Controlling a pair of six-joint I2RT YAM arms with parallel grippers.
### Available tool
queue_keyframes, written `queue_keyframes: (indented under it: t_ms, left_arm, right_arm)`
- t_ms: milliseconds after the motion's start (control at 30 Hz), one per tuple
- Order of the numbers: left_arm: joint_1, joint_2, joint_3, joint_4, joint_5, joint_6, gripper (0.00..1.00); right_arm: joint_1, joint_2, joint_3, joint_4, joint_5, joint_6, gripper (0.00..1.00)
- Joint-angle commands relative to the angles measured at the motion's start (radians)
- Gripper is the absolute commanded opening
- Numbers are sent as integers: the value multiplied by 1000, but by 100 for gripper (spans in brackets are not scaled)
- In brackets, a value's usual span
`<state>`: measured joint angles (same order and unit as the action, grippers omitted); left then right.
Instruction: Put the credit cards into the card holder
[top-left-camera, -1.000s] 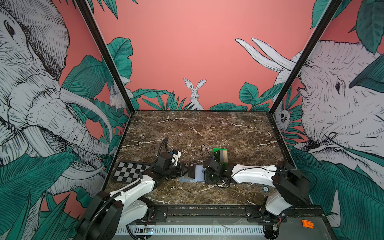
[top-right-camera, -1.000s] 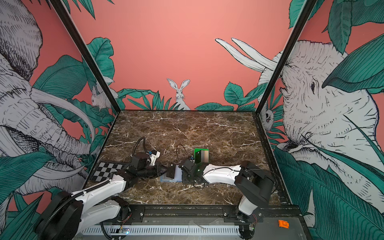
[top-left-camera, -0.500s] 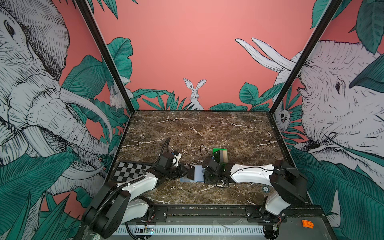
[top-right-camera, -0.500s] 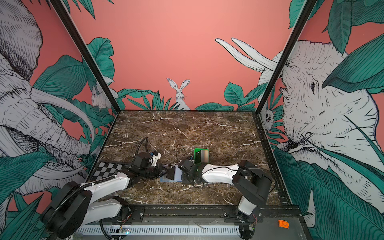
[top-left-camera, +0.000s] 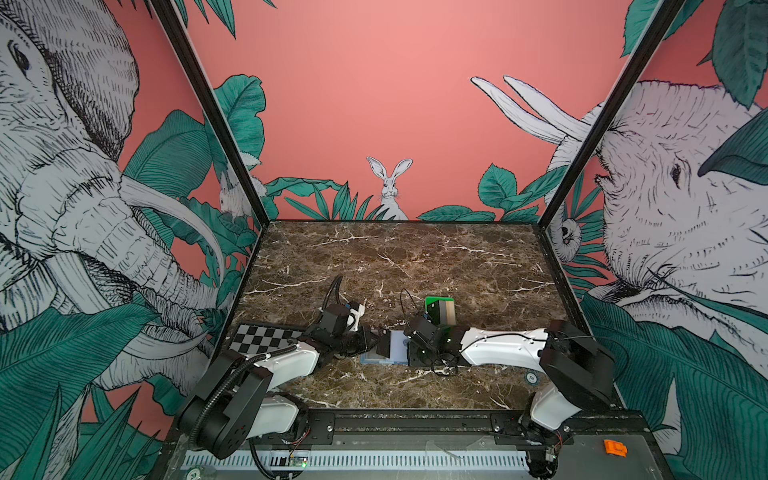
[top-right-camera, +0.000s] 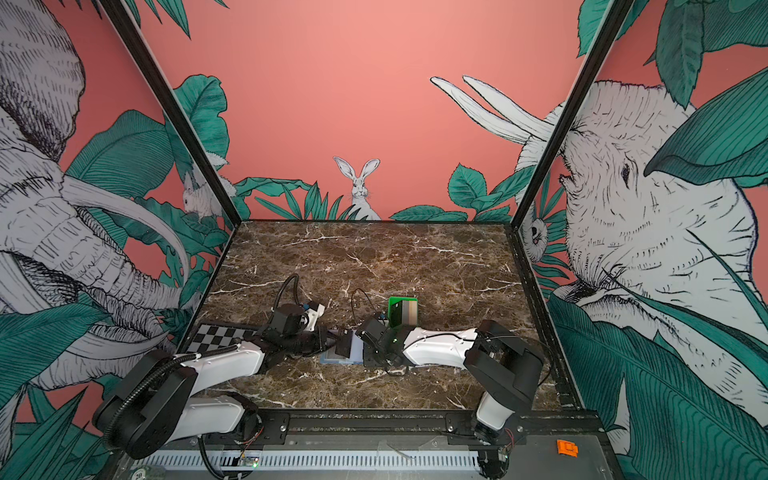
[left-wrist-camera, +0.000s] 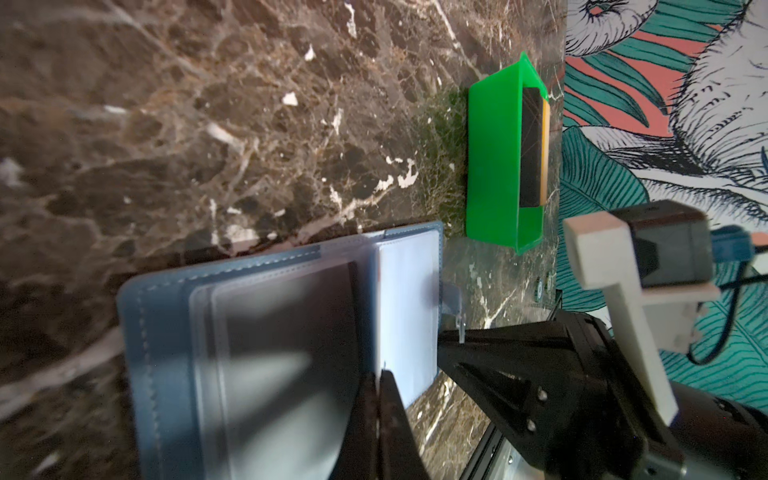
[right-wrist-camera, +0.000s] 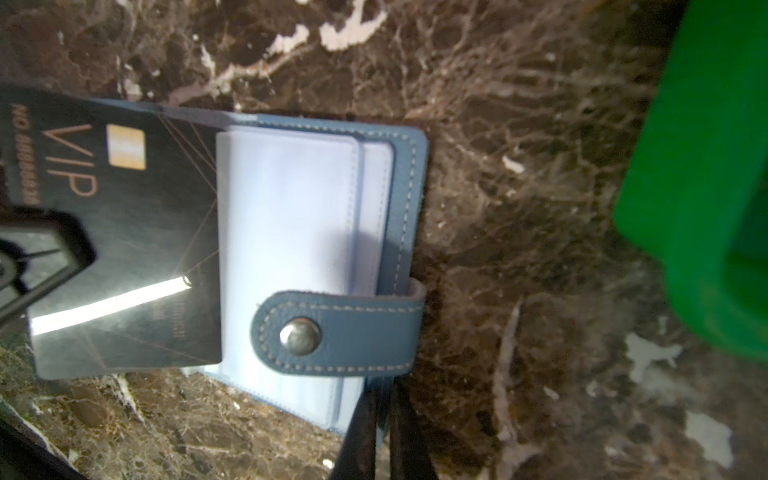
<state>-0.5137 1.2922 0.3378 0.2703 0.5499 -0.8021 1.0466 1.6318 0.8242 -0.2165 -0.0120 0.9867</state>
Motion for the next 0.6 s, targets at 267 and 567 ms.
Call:
queue_keyframes:
  t_ms: [267, 567]
  left_arm:
    - [6, 10, -58, 84, 18, -23, 1]
    - [4, 38, -94, 150, 33, -61, 1]
  right_arm:
    - [4, 44, -7, -1, 13, -2, 9]
    - [6, 50, -4, 2, 12, 0, 9]
